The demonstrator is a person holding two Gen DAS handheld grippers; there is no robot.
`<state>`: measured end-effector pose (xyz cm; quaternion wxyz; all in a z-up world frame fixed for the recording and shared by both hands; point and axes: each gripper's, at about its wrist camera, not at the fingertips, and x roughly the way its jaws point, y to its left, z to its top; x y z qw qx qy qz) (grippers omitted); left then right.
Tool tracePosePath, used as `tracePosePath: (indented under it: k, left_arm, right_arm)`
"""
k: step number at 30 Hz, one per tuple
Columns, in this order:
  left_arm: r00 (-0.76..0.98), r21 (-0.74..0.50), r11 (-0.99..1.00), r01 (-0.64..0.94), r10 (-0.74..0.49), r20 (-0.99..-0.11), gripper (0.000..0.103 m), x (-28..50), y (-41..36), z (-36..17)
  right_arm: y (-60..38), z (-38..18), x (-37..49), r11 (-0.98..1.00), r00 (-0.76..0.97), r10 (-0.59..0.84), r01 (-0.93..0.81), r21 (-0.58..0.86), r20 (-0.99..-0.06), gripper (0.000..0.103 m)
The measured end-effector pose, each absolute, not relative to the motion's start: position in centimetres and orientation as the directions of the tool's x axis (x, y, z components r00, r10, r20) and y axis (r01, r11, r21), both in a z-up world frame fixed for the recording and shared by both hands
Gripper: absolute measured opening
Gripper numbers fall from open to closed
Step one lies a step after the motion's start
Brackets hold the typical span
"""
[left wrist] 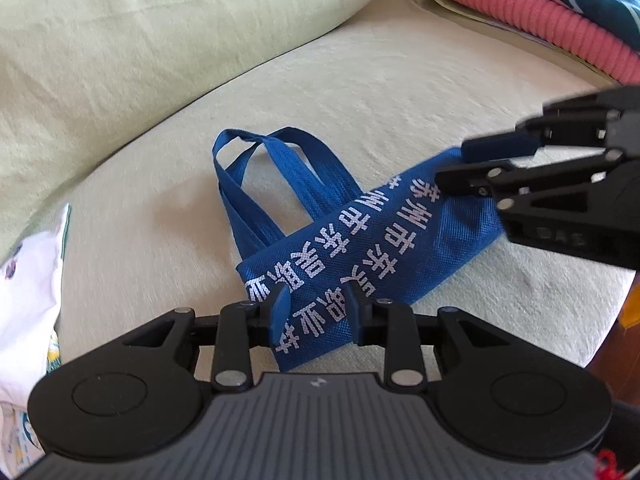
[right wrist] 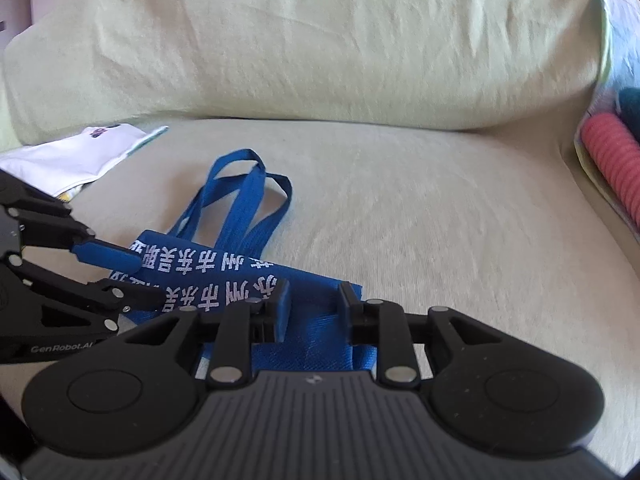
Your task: Fold shopping bag
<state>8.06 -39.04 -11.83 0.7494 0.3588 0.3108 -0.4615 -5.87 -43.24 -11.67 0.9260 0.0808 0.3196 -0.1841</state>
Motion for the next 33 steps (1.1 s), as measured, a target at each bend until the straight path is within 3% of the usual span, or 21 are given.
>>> tracePosePath:
  k: [7, 10, 16, 19, 22, 23, 28, 33]
  left_arm:
    - [0.395, 0.295, 0.272, 0.916, -0.482, -0.782, 0.035, 7.4, -39.0, -12.0]
    - [0.392, 0.299, 0.261, 0.918, -0.487, -0.780, 0.035, 7.4, -39.1, -12.0]
    - [0.384, 0.304, 0.239, 0.922, -0.489, -0.783, 0.035, 7.4, -39.2, -12.0]
    - [0.380, 0.302, 0.233, 0.924, -0.492, -0.783, 0.035, 7.5, -39.0, -11.9]
    - [0.378, 0.301, 0.231, 0.925, -0.494, -0.783, 0.035, 7.6, -38.9, -11.9]
    - [0.377, 0.300, 0.230, 0.926, -0.494, -0.783, 0.035, 7.6, -39.0, -12.0]
    - [0.364, 0.295, 0.215, 0.931, -0.497, -0.787, 0.035, 7.8, -39.1, -12.0]
    - [0.353, 0.327, 0.149, 0.933, -0.550, -0.757, 0.035, 7.8, -38.5, -11.8]
  right_arm:
    - [-40.9, -10.8, -7.8, 0.968, 0.806, -0.248, 0.181, -0.175, -0.537, 0.027]
    - [-41.4, -11.0, -7.0, 0.971, 0.803, -0.236, 0.173, -0.165, -0.548, 0.024]
    - [-42.9, -12.0, -5.8, 0.980, 0.766, -0.194, 0.174, -0.093, -0.613, 0.030]
    - [-41.9, -11.4, -6.5, 0.984, 0.783, -0.163, 0.087, -0.153, -0.600, 0.034]
    - [-40.2, -11.8, -7.5, 0.962, 0.808, -0.132, -0.036, -0.271, -0.575, 0.053]
    - [-39.4, -12.4, -7.8, 0.933, 0.814, -0.128, -0.094, -0.346, -0.567, 0.054]
    - [-37.7, -15.4, -7.5, 0.776, 0.817, -0.186, -0.218, -0.592, -0.546, 0.053]
    - [-38.7, -15.6, -5.9, 0.800, 0.795, -0.139, -0.261, -0.540, -0.591, 0.052]
